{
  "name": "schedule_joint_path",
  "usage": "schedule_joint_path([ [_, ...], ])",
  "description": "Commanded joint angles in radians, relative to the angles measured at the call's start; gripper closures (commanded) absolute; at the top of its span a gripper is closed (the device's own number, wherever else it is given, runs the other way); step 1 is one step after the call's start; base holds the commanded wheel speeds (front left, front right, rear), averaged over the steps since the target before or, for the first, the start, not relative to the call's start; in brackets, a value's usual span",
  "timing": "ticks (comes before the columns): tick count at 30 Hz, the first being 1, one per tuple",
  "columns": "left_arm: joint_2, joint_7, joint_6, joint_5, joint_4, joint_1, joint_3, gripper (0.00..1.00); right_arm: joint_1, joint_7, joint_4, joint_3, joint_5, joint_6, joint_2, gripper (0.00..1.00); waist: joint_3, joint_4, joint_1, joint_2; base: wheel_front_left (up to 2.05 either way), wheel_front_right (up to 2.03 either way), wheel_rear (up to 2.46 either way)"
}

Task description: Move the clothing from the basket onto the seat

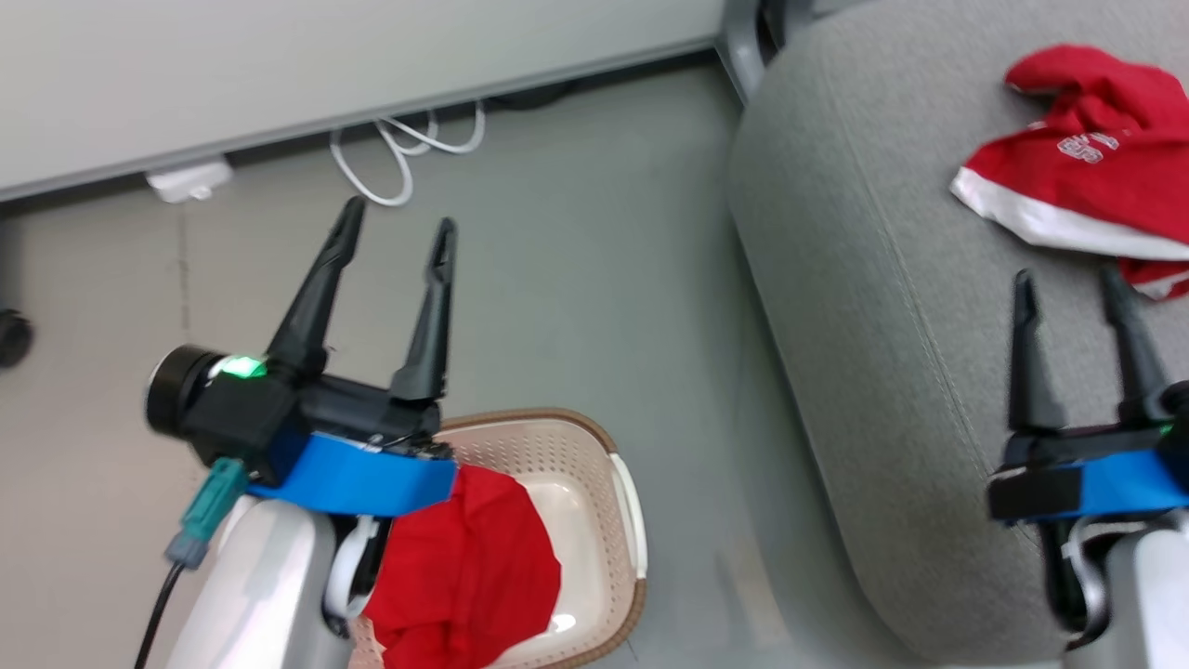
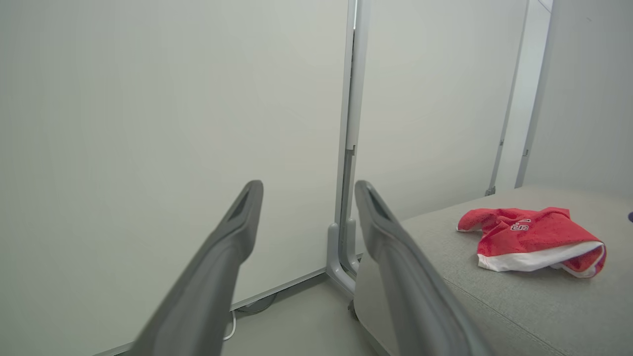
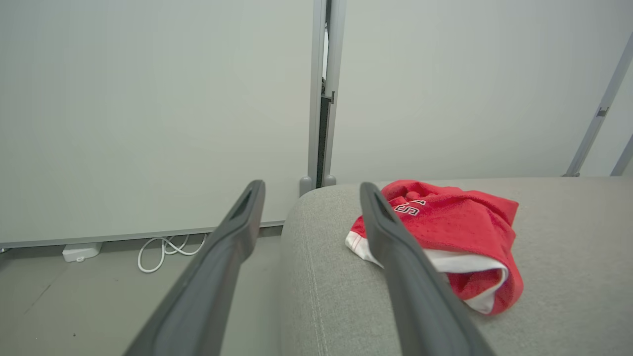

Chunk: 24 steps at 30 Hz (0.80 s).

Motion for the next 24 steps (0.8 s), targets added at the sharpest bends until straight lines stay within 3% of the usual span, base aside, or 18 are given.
schedule_joint_path([
  [1, -0.006, -0.002, -0.003, 0.009, -0.005, 0.019, 0.019, 0.0, 0.026, -0.003, -0.005, 0.012, 0.005, 0.0, 0.009, 0.0, -0.048, 0.047, 0.0003, 0.0, 0.0, 0.0, 0.0],
  [14, -0.081, -0.003, -0.038, 0.07, 0.016, 0.197, 0.247, 0.0, 0.107, -0.003, -0.059, 0.103, -0.035, 0.0, 0.052, 0.0, -0.15, 0.161, 0.0003, 0.0, 0.0, 0.0, 0.0],
  [24, -0.112, -0.003, -0.044, 0.088, 0.037, 0.265, 0.28, 0.0, 0.171, -0.003, -0.077, 0.104, -0.045, 0.0, 0.066, 0.0, -0.192, 0.22, 0.0003, 0.0, 0.0, 0.0, 0.0],
])
